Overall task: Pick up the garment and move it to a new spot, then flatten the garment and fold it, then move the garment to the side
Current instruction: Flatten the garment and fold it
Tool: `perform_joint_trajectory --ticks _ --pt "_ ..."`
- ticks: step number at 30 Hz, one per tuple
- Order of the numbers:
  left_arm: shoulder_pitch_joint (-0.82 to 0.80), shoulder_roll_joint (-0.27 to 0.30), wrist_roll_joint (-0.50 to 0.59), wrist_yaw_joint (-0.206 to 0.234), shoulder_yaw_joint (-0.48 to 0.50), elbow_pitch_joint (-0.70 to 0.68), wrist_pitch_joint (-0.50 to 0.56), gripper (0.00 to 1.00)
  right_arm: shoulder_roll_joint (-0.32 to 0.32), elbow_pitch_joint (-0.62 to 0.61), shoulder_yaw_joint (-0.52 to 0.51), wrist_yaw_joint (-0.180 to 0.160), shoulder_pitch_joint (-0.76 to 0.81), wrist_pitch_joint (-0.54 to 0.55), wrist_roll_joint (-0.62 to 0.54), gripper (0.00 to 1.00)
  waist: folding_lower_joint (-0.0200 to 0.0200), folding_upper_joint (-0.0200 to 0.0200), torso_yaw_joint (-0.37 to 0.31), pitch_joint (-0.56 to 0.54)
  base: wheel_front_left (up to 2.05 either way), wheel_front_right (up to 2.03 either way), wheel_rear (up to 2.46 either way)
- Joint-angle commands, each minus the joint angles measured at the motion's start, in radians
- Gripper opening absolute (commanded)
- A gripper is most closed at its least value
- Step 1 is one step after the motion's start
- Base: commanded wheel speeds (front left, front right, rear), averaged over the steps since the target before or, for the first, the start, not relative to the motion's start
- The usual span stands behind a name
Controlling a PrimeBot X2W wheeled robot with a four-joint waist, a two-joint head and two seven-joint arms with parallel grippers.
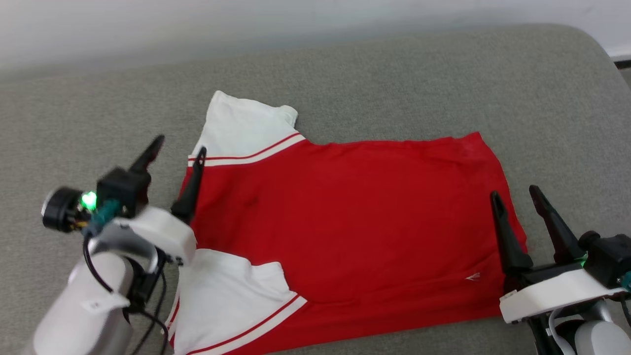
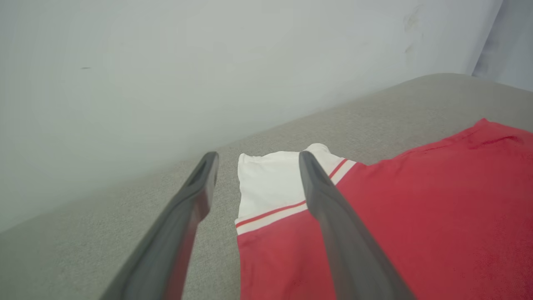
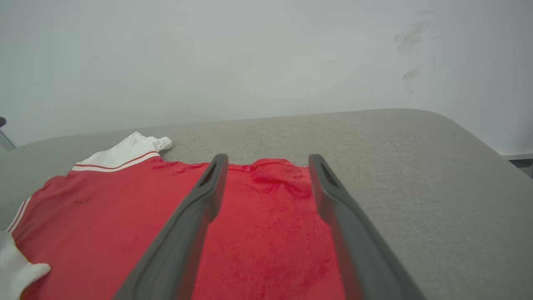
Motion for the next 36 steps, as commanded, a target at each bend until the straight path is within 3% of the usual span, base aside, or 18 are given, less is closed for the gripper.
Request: perform_joint_trajectory --ticks 1,5,7,11,19,28,36 --pt "-0.074 0.02 -0.015 -0.033 0.003 0.01 0.059 1.0 0.009 -0.014 0.0 -0.001 -0.02 -0.003 -0.007 1.0 -0.0001 0.0 -0.055 0.078 0.0 0.0 0.0" --pt "-0.244 0.084 -0.068 -0.129 0.003 0.048 0.233 1.0 0.026 -0.029 -0.012 -0.001 -0.052 0.007 -0.035 1.0 -0.0001 0.0 -0.092 0.146 0.0 0.0 0.0" --pt "-0.33 0.109 -0.101 -0.152 -0.002 0.062 0.336 1.0 0.034 -0.037 -0.008 -0.001 -0.064 0.004 -0.038 1.0 -0.0001 0.0 -0.109 0.179 0.0 0.0 0.0" --pt "-0.485 0.17 -0.131 -0.177 -0.048 0.093 0.549 1.0 0.049 -0.047 0.003 -0.001 -0.092 -0.002 -0.04 1.0 -0.0001 0.0 -0.135 0.24 0.0 0.0 0.0" --pt "-0.708 0.231 -0.219 -0.184 -0.134 0.184 0.852 1.0 0.062 -0.054 0.026 -0.001 -0.136 -0.029 -0.033 1.0 -0.0001 0.0 -0.174 0.325 0.0 0.0 0.0" --pt "-0.832 0.251 -0.245 -0.185 -0.163 0.292 1.005 1.0 0.069 -0.033 0.065 -0.001 -0.162 -0.051 -0.021 1.0 -0.0001 0.0 -0.205 0.393 0.0 0.0 0.0" --pt "-0.817 0.256 -0.259 -0.184 -0.19 0.341 1.07 1.0 0.07 -0.02 0.074 -0.001 -0.163 -0.069 -0.01 1.0 -0.0001 0.0 -0.215 0.411 0.0 0.0 0.0"
